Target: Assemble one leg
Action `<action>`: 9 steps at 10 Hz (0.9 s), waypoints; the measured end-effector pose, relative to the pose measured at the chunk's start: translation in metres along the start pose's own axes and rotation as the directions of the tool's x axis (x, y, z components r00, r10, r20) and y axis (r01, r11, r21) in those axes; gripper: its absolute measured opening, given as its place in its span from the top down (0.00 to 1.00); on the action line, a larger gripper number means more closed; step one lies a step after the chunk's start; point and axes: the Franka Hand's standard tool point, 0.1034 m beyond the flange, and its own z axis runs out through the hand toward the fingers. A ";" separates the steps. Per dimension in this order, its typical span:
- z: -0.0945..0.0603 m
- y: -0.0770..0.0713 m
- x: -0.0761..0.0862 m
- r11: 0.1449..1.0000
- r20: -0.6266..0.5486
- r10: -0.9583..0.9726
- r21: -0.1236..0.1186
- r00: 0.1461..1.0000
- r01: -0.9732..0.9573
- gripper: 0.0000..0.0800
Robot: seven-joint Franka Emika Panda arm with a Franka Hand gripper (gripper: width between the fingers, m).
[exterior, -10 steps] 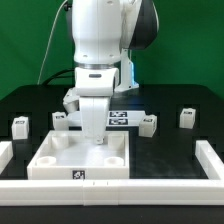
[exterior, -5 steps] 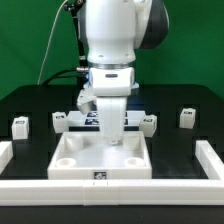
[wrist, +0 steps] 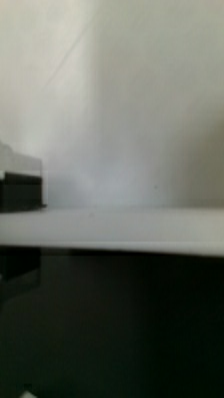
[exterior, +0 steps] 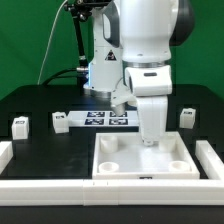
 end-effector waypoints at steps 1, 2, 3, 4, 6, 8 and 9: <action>0.001 0.004 0.009 1.000 -0.004 0.013 -0.003 1.000 -0.013 0.92; 0.002 0.007 0.014 1.000 -0.006 0.023 -0.006 1.000 -0.023 0.92; 0.002 0.009 0.018 0.999 -0.006 0.042 -0.007 0.999 -0.042 0.92; 0.002 0.009 0.021 0.999 -0.003 0.051 -0.001 0.999 -0.051 0.92; 0.002 0.009 0.021 0.998 -0.001 0.057 0.002 0.998 -0.057 0.92; 0.002 0.009 0.021 0.998 -0.001 0.057 0.002 0.998 -0.057 0.92; 0.002 0.009 0.020 0.998 -0.001 0.058 0.002 0.998 -0.058 0.92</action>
Offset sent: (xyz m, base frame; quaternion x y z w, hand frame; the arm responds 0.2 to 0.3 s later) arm 0.0131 0.0213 0.0026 0.0073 -0.0009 0.0376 0.9993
